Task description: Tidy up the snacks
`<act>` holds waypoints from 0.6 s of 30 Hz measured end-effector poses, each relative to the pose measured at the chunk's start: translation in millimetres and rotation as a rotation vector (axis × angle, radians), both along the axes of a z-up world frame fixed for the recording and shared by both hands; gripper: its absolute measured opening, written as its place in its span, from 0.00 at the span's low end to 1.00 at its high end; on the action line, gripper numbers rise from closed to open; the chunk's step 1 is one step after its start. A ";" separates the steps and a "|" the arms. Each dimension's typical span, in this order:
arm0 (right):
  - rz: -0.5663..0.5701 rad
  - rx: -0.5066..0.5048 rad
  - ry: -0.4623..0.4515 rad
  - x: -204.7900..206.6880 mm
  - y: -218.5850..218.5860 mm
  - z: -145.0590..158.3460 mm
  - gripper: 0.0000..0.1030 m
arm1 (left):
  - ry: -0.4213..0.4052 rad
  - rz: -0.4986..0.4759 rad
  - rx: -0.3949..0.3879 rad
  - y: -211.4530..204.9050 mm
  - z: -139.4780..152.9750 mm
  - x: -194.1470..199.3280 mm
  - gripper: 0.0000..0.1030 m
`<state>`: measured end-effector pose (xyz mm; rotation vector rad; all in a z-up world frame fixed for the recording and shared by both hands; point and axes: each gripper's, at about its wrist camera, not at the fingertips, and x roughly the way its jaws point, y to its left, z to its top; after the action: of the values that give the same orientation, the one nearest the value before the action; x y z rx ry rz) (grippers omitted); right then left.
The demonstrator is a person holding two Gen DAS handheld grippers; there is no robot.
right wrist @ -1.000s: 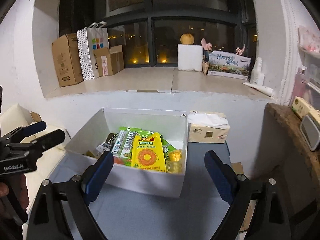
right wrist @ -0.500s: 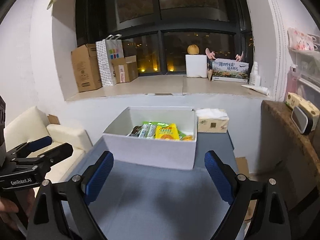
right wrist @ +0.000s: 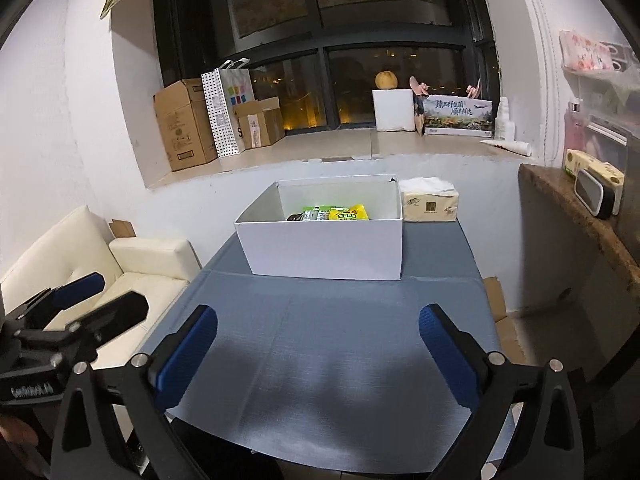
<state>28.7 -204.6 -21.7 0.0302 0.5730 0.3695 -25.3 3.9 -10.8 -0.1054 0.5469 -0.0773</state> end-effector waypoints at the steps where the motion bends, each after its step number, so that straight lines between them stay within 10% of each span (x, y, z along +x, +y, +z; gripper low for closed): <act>1: 0.001 0.001 -0.005 -2.1 -0.1 0.9 1.00 | -0.003 0.000 0.001 -0.6 1.3 -1.6 1.00; 18: -0.010 -0.008 -0.015 -14.5 -8.5 4.7 1.00 | 0.014 0.018 -0.002 5.6 2.6 -12.3 1.00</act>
<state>14.2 -213.1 -17.0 0.0226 0.5589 0.3570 -37.6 9.5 -8.2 -0.1131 0.5600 -0.0602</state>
